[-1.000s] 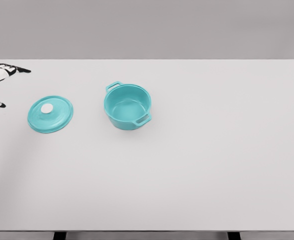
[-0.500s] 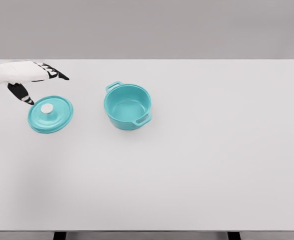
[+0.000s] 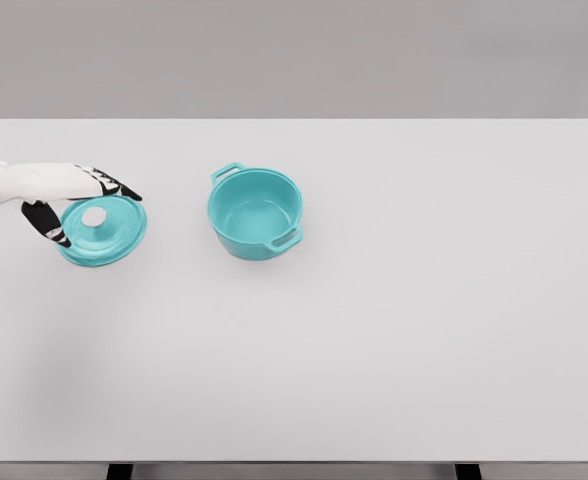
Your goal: Cover the pot with left arm
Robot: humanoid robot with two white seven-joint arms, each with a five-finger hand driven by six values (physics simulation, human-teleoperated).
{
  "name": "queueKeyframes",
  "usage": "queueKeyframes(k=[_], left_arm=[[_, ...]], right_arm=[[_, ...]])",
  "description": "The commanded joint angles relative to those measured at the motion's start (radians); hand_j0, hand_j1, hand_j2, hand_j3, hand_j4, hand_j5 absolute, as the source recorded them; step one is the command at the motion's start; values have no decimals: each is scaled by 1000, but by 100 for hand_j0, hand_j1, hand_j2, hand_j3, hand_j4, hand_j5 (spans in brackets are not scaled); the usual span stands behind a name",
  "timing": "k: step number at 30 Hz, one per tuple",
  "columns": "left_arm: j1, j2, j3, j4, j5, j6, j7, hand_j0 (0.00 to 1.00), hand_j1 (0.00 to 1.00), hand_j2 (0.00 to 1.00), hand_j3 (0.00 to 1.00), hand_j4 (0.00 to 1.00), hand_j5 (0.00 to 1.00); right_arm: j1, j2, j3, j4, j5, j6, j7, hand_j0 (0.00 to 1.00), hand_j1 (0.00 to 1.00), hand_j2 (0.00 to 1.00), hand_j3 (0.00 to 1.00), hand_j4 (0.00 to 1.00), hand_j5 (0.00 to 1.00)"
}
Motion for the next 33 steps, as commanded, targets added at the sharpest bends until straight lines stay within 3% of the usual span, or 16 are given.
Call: queueKeyframes(k=[1,10,33], left_arm=[[0,-3,0,0,-17,2,0,98,98,98,98,98,98],[5,-12,0,5,-37,2,0,79,79,79,79,79,79],[5,-46,3,67,-73,2,0,79,79,79,79,79,79]], right_arm=[[0,0,0,0,0,0,0,100,100,100,100,100,100],[0,0,0,0,0,0,0,100,100,100,100,100,100],[0,0,0,0,0,0,0,100,100,100,100,100,100]])
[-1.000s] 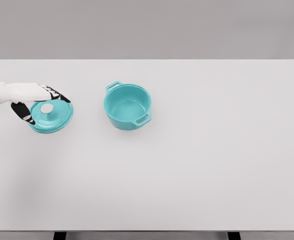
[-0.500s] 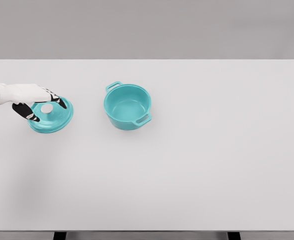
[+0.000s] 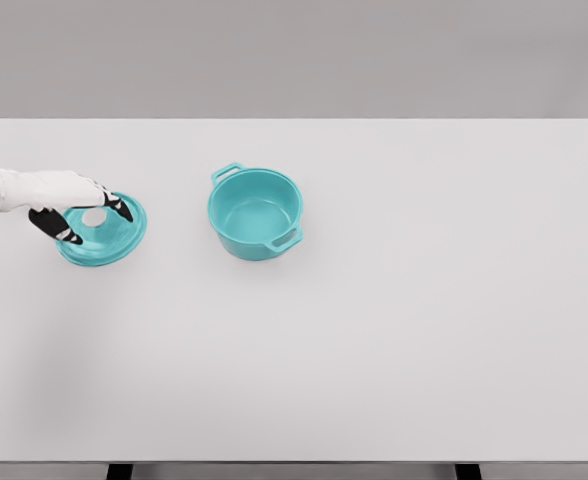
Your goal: Cover the pot with left arm
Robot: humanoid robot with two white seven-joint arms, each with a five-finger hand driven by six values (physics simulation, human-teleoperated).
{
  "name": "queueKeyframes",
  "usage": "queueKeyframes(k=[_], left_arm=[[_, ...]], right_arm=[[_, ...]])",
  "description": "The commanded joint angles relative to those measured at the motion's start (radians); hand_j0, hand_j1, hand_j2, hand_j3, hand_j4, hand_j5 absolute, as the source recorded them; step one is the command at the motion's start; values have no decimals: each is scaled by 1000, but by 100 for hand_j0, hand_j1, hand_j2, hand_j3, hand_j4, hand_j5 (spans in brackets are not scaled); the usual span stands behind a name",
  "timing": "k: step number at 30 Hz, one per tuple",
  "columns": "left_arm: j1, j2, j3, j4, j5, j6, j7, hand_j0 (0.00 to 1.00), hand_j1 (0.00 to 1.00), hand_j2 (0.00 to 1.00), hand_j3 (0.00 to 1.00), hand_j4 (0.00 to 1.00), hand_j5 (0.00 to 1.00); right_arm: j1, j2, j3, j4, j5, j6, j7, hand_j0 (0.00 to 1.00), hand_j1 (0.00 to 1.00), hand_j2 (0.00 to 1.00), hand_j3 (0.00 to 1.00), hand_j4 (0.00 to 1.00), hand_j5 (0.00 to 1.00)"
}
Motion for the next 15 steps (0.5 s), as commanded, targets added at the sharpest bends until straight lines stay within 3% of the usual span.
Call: queueKeyframes(k=[1,15], left_arm=[[0,-3,3,13,-11,2,0,79,79,79,79,79,79],[1,-13,6,16,-16,2,0,74,74,74,74,74,74]], right_arm=[[0,0,0,0,0,0,0,100,100,100,100,100,100],[0,0,0,0,0,0,0,100,100,100,100,100,100]])
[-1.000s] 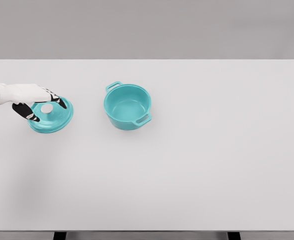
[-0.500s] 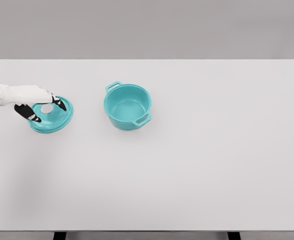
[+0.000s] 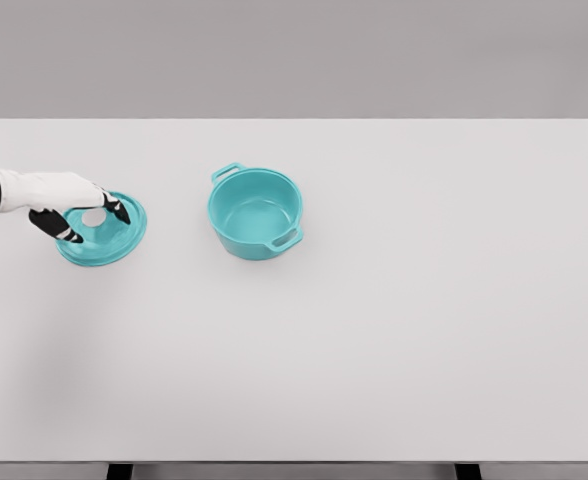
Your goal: Cover the pot with left arm
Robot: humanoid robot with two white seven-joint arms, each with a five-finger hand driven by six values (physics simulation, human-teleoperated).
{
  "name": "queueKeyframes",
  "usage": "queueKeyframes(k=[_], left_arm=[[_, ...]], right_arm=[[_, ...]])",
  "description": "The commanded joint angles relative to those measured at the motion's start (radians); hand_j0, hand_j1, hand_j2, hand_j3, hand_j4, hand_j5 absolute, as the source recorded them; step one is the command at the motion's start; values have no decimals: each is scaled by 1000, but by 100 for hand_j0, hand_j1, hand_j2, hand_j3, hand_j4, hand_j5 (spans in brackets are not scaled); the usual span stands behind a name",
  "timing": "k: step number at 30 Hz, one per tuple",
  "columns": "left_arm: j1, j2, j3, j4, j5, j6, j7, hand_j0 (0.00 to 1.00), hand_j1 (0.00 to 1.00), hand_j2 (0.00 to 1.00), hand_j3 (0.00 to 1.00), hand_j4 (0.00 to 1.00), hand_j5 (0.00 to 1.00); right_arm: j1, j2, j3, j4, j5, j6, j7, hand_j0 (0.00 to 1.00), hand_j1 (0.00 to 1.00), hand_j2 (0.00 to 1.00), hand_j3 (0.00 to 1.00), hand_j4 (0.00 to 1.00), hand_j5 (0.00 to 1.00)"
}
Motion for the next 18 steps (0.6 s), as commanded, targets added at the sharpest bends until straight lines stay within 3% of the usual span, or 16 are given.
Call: queueKeyframes(k=[1,12,18], left_arm=[[0,-2,2,0,5,2,0,73,73,73,73,73,73],[0,-2,2,0,5,2,0,66,66,66,66,66,66],[-1,-3,2,0,5,2,0,57,57,57,57,57,57]], right_arm=[[0,0,0,0,0,0,0,100,100,100,100,100,100],[0,0,0,0,0,0,0,100,100,100,100,100,100],[0,0,0,0,0,0,0,100,100,100,100,100,100]])
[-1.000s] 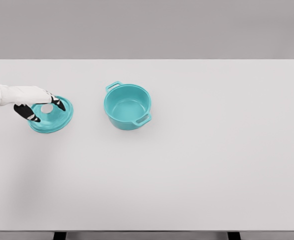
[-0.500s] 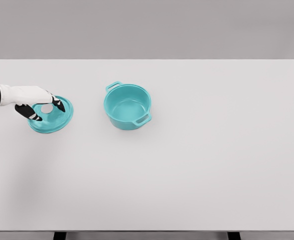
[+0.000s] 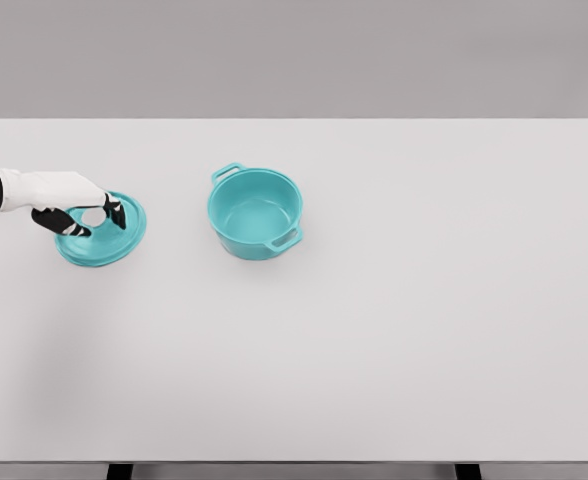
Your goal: Cover the pot with left arm
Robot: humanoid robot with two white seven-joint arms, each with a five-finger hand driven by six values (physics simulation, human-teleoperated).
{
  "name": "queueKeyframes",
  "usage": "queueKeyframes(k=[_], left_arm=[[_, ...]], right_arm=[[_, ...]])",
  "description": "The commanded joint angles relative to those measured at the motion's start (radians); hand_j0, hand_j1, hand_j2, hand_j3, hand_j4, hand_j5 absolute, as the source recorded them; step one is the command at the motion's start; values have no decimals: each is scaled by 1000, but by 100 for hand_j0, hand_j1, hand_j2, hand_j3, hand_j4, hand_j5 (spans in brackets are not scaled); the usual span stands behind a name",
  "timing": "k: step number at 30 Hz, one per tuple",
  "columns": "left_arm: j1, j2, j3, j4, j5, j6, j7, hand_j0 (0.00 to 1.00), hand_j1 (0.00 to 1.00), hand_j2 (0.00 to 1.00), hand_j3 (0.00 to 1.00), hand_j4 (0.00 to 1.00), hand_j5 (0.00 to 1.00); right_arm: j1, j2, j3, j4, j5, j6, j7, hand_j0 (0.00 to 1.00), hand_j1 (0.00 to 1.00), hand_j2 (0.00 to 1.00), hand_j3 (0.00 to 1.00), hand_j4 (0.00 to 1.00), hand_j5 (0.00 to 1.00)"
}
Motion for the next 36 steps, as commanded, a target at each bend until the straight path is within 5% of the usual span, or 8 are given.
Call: queueKeyframes(k=[1,15,36], left_arm=[[0,0,1,0,4,2,0,57,57,57,57,57,57],[-8,-3,1,-6,4,2,0,48,48,48,48,48,48],[-74,7,4,-52,62,2,0,49,49,49,49,49,49]], right_arm=[[0,0,0,0,0,0,0,100,100,100,100,100,100],[0,0,0,0,0,0,0,100,100,100,100,100,100],[0,0,0,0,0,0,0,100,100,100,100,100,100]])
